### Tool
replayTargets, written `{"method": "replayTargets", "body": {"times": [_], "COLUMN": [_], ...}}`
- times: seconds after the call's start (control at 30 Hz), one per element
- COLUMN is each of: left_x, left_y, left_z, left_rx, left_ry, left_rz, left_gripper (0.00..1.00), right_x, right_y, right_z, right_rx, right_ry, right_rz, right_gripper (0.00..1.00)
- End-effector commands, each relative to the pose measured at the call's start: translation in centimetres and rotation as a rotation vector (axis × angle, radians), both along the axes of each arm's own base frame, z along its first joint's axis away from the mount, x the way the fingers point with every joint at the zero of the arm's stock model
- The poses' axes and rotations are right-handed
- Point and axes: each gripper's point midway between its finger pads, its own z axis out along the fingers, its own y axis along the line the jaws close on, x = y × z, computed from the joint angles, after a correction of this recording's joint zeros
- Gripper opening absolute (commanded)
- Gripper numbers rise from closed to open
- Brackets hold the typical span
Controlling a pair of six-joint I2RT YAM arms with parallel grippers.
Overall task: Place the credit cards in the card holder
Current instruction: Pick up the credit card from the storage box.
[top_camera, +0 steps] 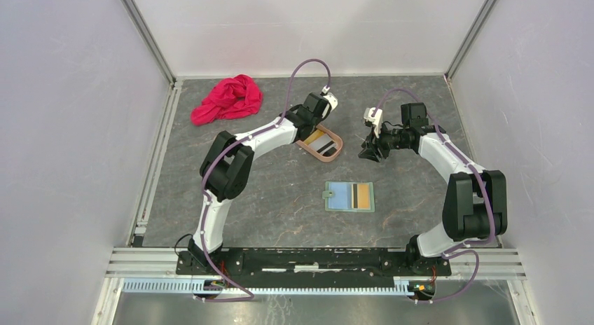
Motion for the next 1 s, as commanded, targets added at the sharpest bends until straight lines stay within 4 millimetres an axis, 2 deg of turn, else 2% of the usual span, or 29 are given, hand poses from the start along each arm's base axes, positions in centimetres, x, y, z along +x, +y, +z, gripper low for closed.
{"method": "replayTargets", "body": {"times": [0.0, 0.27, 0.43, 0.77, 0.97], "left_x": [0.7, 0.4, 0.4, 0.6, 0.5], "left_y": [-0.3, -0.8, -1.0, -0.8, -0.9], "left_z": [3.6, 2.5, 2.3, 1.9, 1.5], "left_rx": [-0.045, -0.035, -0.031, -0.014, -0.009], "left_ry": [-0.073, -0.028, -0.017, -0.007, 0.006], "left_rz": [-0.012, -0.043, -0.049, -0.037, -0.042], "left_gripper": [0.36, 0.46, 0.47, 0.35, 0.35], "right_x": [0.4, 0.4, 0.4, 0.4, 0.3], "right_y": [0.1, 0.2, 0.1, 0.2, 0.2], "right_z": [1.1, 1.1, 1.0, 1.1, 1.0], "right_rx": [0.019, 0.020, 0.020, 0.021, 0.021], "right_ry": [-0.032, -0.031, -0.028, -0.028, -0.026], "right_rz": [0.013, 0.015, 0.014, 0.015, 0.015], "right_gripper": [0.49, 0.49, 0.49, 0.49, 0.49]}}
